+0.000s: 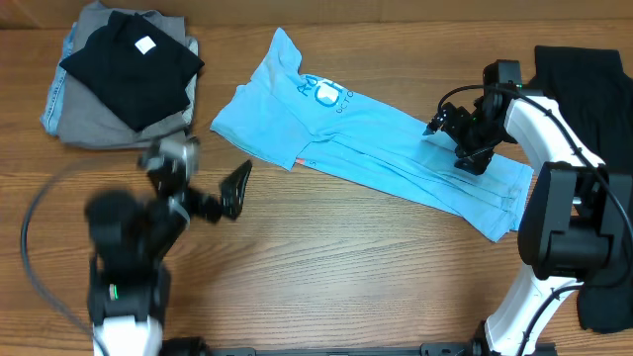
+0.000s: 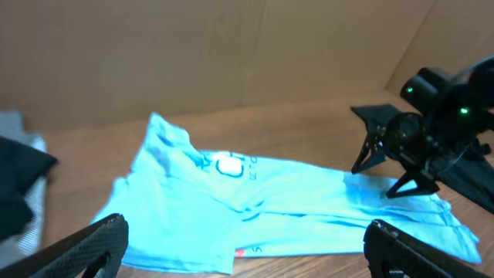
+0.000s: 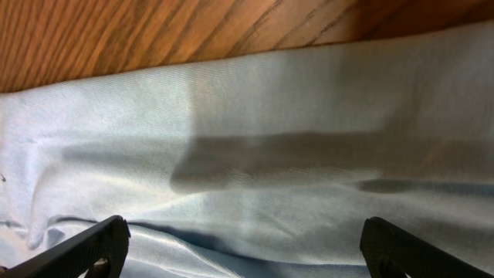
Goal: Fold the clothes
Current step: 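Reach the left gripper to the T-shirt's left end near the collar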
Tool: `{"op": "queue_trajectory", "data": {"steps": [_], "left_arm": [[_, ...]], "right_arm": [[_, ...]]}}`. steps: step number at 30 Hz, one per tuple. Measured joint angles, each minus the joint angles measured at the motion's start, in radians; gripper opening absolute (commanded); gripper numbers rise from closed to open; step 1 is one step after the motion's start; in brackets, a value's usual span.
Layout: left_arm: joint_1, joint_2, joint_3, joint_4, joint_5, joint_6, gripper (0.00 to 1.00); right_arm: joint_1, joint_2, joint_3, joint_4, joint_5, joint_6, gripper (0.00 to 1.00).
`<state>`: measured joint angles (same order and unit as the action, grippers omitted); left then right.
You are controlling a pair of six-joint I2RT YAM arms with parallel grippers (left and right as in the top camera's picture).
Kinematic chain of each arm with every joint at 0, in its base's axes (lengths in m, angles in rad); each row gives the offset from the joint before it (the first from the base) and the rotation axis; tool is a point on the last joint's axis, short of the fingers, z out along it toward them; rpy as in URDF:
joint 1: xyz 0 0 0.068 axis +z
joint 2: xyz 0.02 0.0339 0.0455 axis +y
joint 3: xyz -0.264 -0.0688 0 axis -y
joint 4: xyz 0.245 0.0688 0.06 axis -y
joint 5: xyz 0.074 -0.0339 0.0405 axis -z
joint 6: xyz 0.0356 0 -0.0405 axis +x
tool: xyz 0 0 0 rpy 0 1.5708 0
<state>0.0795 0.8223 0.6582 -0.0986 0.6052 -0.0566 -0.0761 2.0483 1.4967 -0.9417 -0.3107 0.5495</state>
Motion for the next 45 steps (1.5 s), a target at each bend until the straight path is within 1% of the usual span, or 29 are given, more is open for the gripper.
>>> {"op": "queue_trajectory", "data": {"steps": [1, 2, 4, 6, 9, 11, 12, 13, 15, 19, 22, 25, 30, 34, 40, 45], "left_arm": [[0.000, 0.081, 0.055, -0.052, 0.015, 0.002, 1.00], [0.001, 0.150, 0.119, -0.144, 0.041, 0.000, 1.00], [0.001, 0.296, 0.241, -0.214, 0.082, -0.009, 1.00], [0.002, 0.424, 0.331, -0.235, 0.136, -0.050, 1.00], [0.000, 0.545, 0.377, -0.213, 0.249, -0.090, 1.00], [-0.015, 0.602, 0.399, -0.248, 0.280, -0.103, 1.00], [-0.029, 0.624, 0.412, -0.286, 0.266, -0.107, 1.00], [-0.050, 0.643, 0.423, -0.320, 0.241, -0.111, 1.00], [-0.124, 0.674, 0.456, -0.435, 0.118, -0.109, 1.00], [-0.320, 0.734, 0.565, -0.603, -0.210, -0.106, 1.00], [-0.422, 0.793, 0.662, -0.661, -0.406, -0.100, 1.00], [-0.442, 0.863, 0.734, -0.669, -0.514, -0.087, 1.00], [-0.426, 0.972, 0.763, -0.631, -0.599, -0.074, 1.00], [-0.424, 1.037, 0.763, -0.631, -0.616, -0.061, 1.00], [-0.446, 1.103, 0.763, -0.642, -0.635, 0.021, 1.00], [-0.463, 1.163, 0.764, -0.642, -0.665, 0.047, 1.00]], "right_arm": [[0.000, 0.000, 0.000, -0.002, 0.000, 0.000, 1.00], [0.000, 0.000, 0.000, -0.003, 0.000, 0.000, 1.00], [0.000, 0.000, 0.000, -0.011, 0.000, -0.004, 1.00], [0.000, 0.000, -0.001, -0.014, 0.000, -0.016, 1.00], [0.000, 0.000, -0.001, -0.016, 0.000, -0.039, 1.00], [0.000, 0.000, -0.001, -0.016, 0.000, -0.052, 1.00], [0.000, -0.001, -0.001, -0.016, 0.000, -0.055, 1.00], [0.000, -0.001, -0.001, -0.015, 0.000, -0.057, 1.00], [0.000, -0.001, -0.001, -0.016, 0.000, -0.061, 1.00], [0.000, -0.001, -0.001, -0.011, 0.001, -0.066, 1.00], [0.000, -0.001, -0.001, -0.010, 0.000, -0.068, 1.00], [0.000, -0.001, -0.001, -0.011, 0.000, -0.072, 1.00], [0.000, -0.001, -0.001, -0.016, 0.001, -0.076, 1.00], [0.000, -0.001, -0.001, -0.016, 0.000, -0.080, 1.00], [0.000, -0.001, -0.001, -0.016, 0.000, -0.079, 1.00], [0.000, -0.001, -0.001, -0.016, 0.000, -0.079, 1.00]]}}
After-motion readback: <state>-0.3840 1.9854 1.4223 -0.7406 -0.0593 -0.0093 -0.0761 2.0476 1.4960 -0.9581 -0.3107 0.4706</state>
